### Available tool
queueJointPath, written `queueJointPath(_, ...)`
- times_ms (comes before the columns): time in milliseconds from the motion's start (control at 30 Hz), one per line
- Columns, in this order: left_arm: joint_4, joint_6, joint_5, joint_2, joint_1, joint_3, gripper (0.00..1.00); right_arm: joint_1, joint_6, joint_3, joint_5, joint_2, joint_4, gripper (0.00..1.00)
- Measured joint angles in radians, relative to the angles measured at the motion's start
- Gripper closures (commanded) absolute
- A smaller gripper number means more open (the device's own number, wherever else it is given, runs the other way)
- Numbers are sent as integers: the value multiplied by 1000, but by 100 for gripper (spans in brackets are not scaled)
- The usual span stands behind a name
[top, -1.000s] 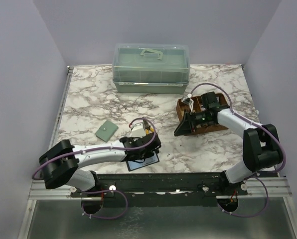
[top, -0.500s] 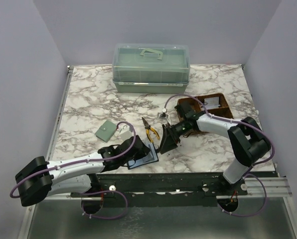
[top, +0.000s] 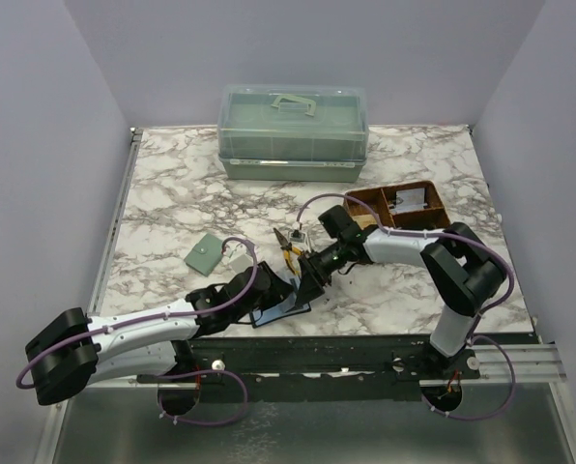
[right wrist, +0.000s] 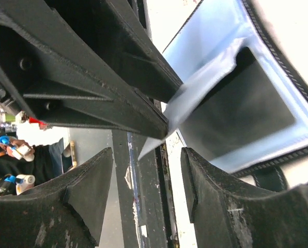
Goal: Take the credit cards out of the card holder
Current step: Remove the credit card from the card holder.
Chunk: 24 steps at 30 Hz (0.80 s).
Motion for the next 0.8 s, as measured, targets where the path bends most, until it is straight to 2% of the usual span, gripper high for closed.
queueJointPath(167, 31, -8, 4, 11, 1, -2, 65, 47, 21, 8, 42, 5, 5, 50)
queueJointPath(300, 45, -11, 6, 28, 2, -2, 64, 50, 41, 11, 67, 13, 13, 76)
queueJointPath(367, 55, -14, 9, 39, 5, -2, 59, 49, 52, 11, 80, 18, 16, 90)
queueJointPath(433, 60, -14, 10, 45, 5, -2, 51, 48, 61, 12, 103, 18, 13, 98)
queueJointPath(633, 60, -21, 4, 42, 15, -3, 32, 46, 61, 12, 186, 19, -8, 100)
queueJointPath(800, 38, -24, 6, -57, 16, -10, 28, 39, 22, 17, 243, 9, -24, 100)
